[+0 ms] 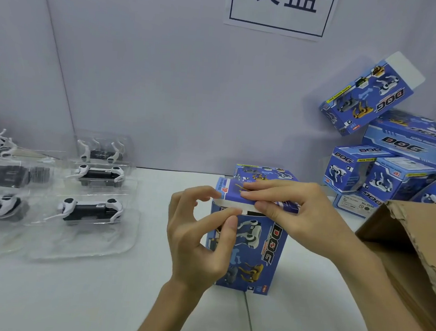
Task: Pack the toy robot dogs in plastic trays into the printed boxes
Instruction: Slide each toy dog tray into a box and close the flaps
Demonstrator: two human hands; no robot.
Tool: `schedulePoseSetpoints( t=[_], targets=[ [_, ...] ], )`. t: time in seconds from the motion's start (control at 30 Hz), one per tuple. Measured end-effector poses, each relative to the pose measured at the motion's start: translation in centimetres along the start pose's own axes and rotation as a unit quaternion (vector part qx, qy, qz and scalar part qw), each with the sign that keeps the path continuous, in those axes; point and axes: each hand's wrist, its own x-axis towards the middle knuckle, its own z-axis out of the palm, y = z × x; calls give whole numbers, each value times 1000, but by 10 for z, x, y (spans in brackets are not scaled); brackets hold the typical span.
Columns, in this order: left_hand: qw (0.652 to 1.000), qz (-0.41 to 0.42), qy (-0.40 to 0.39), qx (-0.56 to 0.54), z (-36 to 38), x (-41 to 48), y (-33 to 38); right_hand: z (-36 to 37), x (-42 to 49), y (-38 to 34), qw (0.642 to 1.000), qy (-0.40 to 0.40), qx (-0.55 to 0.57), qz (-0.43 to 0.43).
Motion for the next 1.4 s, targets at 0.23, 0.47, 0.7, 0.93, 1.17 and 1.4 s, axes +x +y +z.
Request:
schedulePoseSetpoints(
  t=[0.23, 0.47, 0.7, 0.93, 1.17, 1.4],
  targets=[
    [999, -31, -23, 2, 0, 2, -2, -3, 8, -6, 997, -4, -76, -34],
    [1000, -23, -9, -3, -1, 1, -8, 4, 6, -6, 993, 35, -103, -41],
    [999, -35, -25, -4, 2, -1, -6, -1, 1, -10, 993, -34, -110, -2],
    [996, -50, -42, -58, 2, 0, -9, 11, -11, -5, 996, 2, -85, -15],
    [994, -73, -45, -66, -3, 6, -22, 23, -15, 5, 987, 70, -130, -55],
    [996, -61, -36, -46, 0, 4, -22, 18, -15, 5, 978, 16, -197, -69]
  ],
)
